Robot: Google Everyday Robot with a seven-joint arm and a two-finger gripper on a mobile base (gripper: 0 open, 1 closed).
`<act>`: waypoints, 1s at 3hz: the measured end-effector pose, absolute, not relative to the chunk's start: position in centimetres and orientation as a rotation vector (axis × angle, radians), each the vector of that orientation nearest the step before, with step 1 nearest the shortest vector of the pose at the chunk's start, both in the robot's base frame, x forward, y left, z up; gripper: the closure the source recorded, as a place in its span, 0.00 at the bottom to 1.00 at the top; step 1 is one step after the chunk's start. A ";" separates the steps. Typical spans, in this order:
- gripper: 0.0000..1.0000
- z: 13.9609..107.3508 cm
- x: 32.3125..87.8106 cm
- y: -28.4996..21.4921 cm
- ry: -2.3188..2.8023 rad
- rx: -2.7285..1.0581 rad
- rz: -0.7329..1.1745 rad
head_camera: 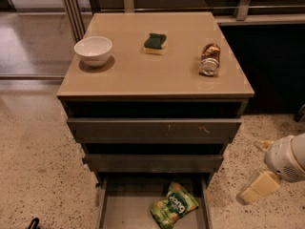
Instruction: Pick green rice chip bag from bottom drawer and place on counter
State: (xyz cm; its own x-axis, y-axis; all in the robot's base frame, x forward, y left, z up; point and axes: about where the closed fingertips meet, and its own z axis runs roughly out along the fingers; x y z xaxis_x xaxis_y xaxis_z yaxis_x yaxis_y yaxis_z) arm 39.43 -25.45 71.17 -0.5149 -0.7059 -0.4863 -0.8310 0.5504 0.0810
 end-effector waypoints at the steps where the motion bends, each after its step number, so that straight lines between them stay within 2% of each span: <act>1: 0.00 71.6 39.5 -25.4 2.392 -1.260 0.418; 2: 0.00 71.4 39.1 -25.5 2.424 -1.217 0.368; 3: 0.00 66.9 38.0 -26.0 2.487 -1.066 0.407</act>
Offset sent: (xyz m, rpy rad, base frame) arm -0.0082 -0.0039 -0.0033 -0.0708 -0.0138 -0.1048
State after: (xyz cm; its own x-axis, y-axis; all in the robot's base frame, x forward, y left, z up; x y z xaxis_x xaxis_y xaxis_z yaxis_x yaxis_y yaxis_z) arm 38.00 -26.04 66.89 -0.6274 -0.6210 -0.4698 -0.7383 0.6661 0.1056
